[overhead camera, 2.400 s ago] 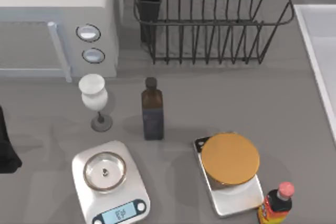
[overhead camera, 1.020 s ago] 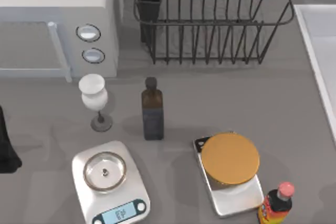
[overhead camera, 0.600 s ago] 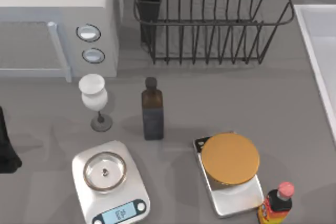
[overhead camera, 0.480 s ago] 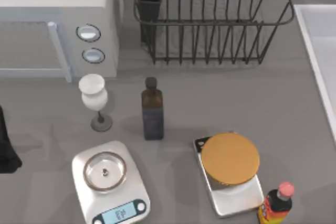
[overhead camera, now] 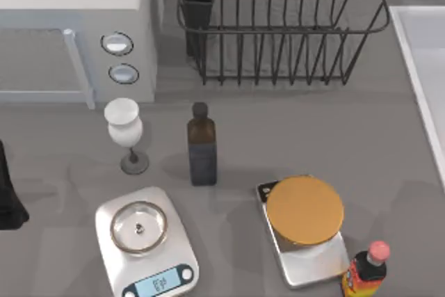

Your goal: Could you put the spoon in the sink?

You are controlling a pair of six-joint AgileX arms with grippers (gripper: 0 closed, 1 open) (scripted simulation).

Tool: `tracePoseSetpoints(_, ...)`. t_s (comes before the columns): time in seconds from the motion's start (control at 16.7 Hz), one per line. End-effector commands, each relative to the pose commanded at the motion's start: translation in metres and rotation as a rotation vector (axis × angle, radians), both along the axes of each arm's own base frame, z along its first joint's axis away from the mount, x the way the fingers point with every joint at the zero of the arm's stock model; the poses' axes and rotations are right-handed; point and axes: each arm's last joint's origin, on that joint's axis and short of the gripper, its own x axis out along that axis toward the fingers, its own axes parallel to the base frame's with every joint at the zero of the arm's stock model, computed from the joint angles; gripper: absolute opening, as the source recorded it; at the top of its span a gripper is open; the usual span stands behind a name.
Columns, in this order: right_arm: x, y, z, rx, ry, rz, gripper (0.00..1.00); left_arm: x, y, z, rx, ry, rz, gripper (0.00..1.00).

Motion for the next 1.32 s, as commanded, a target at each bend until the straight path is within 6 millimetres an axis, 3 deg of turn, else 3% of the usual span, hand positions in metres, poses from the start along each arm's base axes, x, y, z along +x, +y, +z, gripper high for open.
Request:
tracePoseSetpoints(0.3, 0.102, -0.009, 0.012, -0.003, 0.005, 0.008, 0.00, 0.000, 0.000, 0.000, 0.000, 0.000, 0.000, 1.00)
tracePoseSetpoints(0.48, 0.157, 0.000, 0.009, -0.013, -0.020, 0.008, 0.00, 0.000, 0.000, 0.000, 0.000, 0.000, 0.000, 1.00)
tracePoseSetpoints(0.66, 0.195, 0.019, -0.001, -0.022, -0.050, 0.003, 0.00, 0.000, 0.000, 0.000, 0.000, 0.000, 0.000, 1.00)
tracePoseSetpoints(0.96, 0.227, 0.050, -0.026, -0.028, -0.073, -0.005, 0.00, 0.000, 0.000, 0.000, 0.000, 0.000, 0.000, 1.00)
tracePoseSetpoints(1.32, 0.232, 0.059, -0.032, -0.030, -0.079, -0.007, 0.00, 0.000, 0.000, 0.000, 0.000, 0.000, 0.000, 1.00)
